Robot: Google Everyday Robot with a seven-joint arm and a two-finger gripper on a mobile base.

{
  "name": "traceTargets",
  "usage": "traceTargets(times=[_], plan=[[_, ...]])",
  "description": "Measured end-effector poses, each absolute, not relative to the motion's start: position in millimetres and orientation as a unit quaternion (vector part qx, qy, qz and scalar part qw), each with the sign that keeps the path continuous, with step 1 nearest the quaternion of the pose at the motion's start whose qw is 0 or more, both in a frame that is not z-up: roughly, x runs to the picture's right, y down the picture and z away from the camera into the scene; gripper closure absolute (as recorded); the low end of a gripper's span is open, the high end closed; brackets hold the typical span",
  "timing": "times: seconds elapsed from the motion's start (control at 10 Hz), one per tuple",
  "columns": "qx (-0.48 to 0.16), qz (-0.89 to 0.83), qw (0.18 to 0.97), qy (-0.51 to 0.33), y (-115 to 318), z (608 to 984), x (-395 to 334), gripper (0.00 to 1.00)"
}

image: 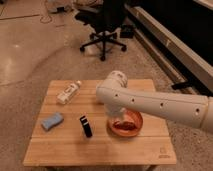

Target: Knock the eraser over

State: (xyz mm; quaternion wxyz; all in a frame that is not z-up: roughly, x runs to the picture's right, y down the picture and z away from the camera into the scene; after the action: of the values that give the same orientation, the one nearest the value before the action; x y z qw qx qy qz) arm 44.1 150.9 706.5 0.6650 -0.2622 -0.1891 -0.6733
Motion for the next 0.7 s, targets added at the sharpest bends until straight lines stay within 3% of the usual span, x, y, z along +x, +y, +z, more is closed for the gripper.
traceTargets(times=[0.3,0.7], plan=[[-0.268,-0.672,0.662,-0.195,175.3,711.3,29.1,0.59],[-0.263,-0.679,0.656,-0.199,164.8,699.1,22.6,0.59]])
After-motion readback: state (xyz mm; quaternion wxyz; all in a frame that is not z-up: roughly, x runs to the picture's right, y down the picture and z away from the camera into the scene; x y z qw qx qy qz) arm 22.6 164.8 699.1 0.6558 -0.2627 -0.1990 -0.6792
